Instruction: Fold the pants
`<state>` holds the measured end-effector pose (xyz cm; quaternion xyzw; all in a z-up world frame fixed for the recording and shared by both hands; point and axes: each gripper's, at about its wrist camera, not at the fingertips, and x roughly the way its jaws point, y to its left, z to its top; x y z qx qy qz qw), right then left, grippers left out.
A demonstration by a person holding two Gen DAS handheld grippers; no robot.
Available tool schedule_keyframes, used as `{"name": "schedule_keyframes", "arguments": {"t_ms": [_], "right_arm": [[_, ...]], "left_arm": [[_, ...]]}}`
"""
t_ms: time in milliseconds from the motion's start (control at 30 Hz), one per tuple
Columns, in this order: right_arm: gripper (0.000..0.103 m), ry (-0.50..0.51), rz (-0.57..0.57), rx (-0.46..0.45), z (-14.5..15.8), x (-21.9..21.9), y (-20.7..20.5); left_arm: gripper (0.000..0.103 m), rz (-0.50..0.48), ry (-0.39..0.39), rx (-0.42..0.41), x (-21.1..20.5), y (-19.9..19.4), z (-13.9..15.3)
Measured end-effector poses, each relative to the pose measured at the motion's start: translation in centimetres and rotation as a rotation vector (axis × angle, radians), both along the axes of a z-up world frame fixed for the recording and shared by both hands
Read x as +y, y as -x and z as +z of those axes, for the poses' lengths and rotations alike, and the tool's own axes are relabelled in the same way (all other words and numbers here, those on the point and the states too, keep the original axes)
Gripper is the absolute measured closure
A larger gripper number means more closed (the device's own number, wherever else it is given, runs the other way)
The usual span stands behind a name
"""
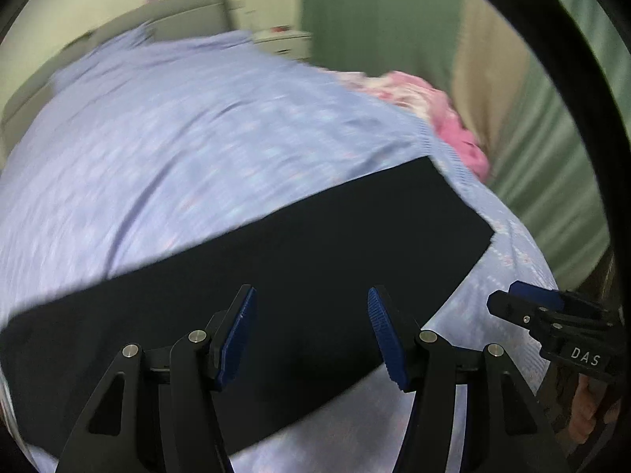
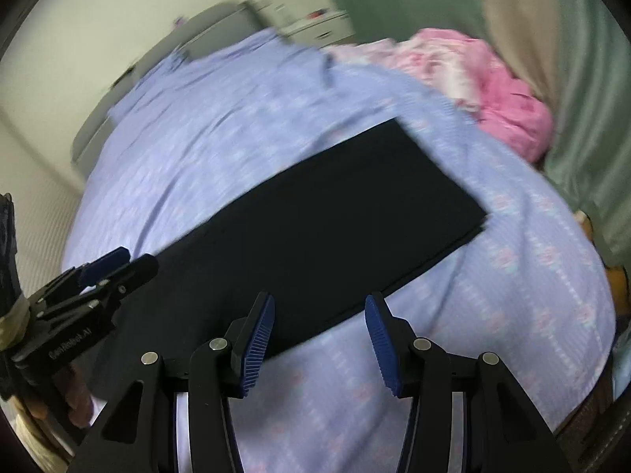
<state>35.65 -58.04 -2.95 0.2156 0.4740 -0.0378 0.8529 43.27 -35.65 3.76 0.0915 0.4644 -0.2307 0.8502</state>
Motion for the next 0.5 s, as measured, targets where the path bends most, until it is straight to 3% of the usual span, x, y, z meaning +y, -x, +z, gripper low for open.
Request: {"name": "schedule_keyframes", "arguments": {"t_ms": [300, 500], "right_arm": [[0.053, -0.02, 0.299, 0.012, -0.6, 13.4, -0.1], [0.053, -0.023, 0.462, 0.012, -1.1, 23.2, 0.8]], "left_arm": [[0.046, 0.296, -0.041, 0.039, 14.4, 5.9, -1.9], [0.046, 0.427, -0.034, 0.079, 22.7, 9.1, -3.9]]}}
